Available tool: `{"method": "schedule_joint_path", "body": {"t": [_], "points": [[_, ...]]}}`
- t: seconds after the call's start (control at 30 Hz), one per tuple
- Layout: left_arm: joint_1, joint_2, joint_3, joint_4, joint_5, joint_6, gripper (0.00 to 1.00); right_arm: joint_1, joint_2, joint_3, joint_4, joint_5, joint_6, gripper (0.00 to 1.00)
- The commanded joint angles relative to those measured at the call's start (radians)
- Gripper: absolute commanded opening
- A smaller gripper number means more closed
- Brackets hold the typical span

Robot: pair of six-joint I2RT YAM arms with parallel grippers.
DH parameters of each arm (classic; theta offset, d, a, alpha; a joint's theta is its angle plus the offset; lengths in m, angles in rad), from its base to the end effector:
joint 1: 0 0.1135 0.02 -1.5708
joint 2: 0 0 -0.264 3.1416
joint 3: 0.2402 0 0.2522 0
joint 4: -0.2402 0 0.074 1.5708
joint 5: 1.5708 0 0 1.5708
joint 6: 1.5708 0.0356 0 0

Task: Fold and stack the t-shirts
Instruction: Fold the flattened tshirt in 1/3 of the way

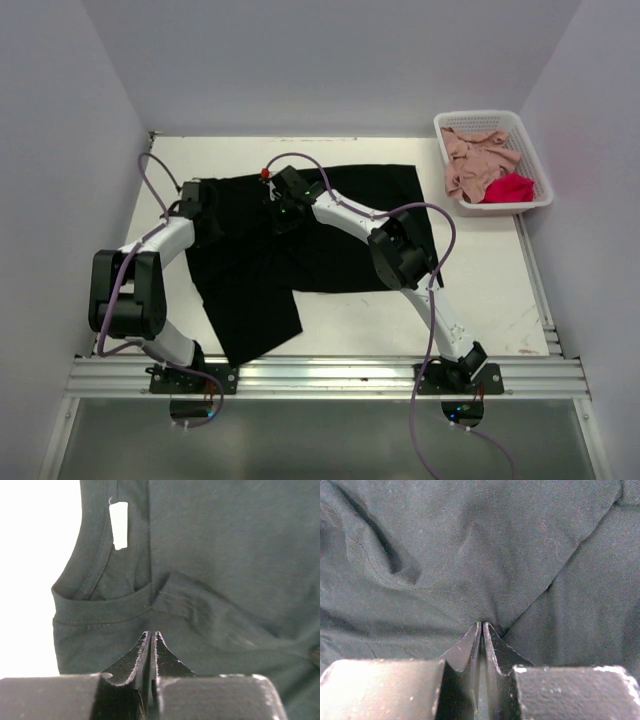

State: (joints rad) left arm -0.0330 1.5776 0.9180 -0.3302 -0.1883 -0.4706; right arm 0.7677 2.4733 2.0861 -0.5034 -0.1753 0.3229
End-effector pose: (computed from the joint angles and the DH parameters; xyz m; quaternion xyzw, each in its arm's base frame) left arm 0.3120 -0.0036 0.1837 -0.2333 0.9253 0.0162 0.2986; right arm 0.3880 0.3832 0.1554 -0.2356 0.9095 0.2429 0.2413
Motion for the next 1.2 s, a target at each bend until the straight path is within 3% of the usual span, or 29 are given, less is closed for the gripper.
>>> {"method": "schedule_joint_path", "body": {"t": [0.0, 0.23, 0.57, 1.17], "points": [[0.007, 0.042, 0.010, 0.043, -0.045, -0.008, 0.08, -0.011, 0.004, -0.044, -0.107, 0.040, -0.035, 0.10], [0.008, 0.097, 0.032, 0.124, -0.042, 0.007, 0.21, -0.010, 0.007, -0.044, -0.110, 0.039, -0.042, 0.10], [0.008, 0.052, -0.001, 0.206, -0.016, 0.029, 0.36, -0.013, 0.016, -0.046, -0.115, 0.040, -0.048, 0.10], [0.010, 0.143, 0.041, 0.215, -0.014, 0.040, 0.36, -0.015, 0.015, -0.066, -0.109, 0.039, -0.051, 0.09]]}}
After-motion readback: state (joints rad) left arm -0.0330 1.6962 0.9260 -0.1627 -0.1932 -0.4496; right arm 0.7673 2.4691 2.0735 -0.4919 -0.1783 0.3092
